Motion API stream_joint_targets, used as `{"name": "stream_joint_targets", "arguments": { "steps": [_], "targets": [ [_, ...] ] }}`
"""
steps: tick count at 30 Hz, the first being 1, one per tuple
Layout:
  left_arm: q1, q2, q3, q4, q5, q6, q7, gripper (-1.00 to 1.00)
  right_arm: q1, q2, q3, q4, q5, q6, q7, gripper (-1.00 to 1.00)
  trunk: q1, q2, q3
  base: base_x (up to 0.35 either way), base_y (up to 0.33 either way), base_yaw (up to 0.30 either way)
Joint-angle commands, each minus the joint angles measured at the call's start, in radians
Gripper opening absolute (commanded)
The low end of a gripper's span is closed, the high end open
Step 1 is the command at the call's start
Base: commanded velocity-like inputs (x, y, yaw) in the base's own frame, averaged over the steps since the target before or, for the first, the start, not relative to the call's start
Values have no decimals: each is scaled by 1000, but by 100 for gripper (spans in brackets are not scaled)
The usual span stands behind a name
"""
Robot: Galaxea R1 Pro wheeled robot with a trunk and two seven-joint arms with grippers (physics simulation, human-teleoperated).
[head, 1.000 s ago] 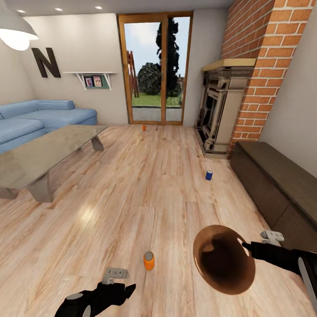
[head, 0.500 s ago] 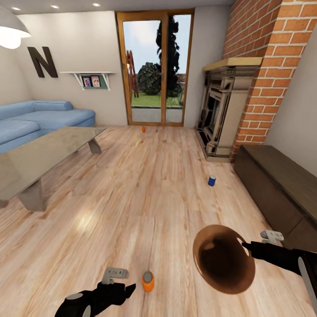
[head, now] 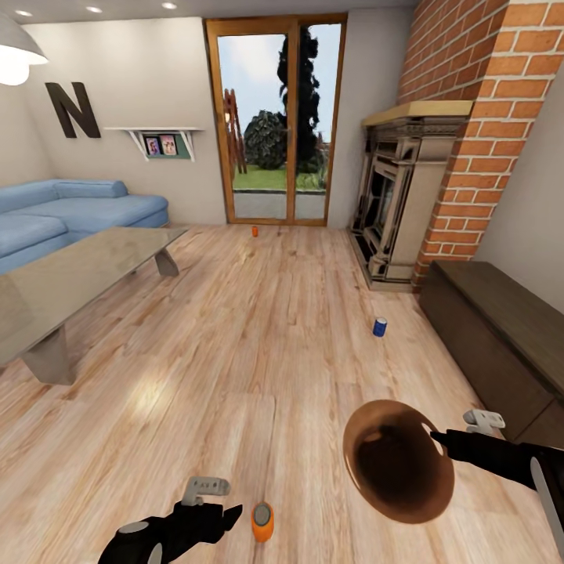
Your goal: Put the three can of soda from the living room inside the tash can in the kitchen.
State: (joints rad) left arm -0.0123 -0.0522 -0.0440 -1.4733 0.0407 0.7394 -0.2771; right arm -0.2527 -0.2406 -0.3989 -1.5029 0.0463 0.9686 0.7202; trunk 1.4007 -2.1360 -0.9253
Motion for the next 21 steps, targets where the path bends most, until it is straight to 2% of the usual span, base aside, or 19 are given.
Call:
{"name": "stream_joint_targets", "arguments": {
  "steps": [1, 5, 14, 21],
  "targets": [
    [0, 0, 0, 0, 0, 0, 0, 100, 0, 0, 0, 0, -25, 8, 1, -100, 0, 0, 0, 15, 0, 0],
    [0, -1, -1, 0, 2, 0, 5, 100, 0, 0, 0, 0, -25, 7, 1, -100, 0, 0, 0, 125, 0, 0],
    [0, -2, -2, 1, 0, 0, 7, 100, 0, 0, 0, 0, -25, 7, 1, -100, 0, 0, 0, 288, 0, 0],
    [0, -2, -2, 6, -1, 0, 7, 100, 0, 0, -1, 0, -26, 8, 1, -100, 0, 0, 0, 48, 0, 0]
  ]
}}
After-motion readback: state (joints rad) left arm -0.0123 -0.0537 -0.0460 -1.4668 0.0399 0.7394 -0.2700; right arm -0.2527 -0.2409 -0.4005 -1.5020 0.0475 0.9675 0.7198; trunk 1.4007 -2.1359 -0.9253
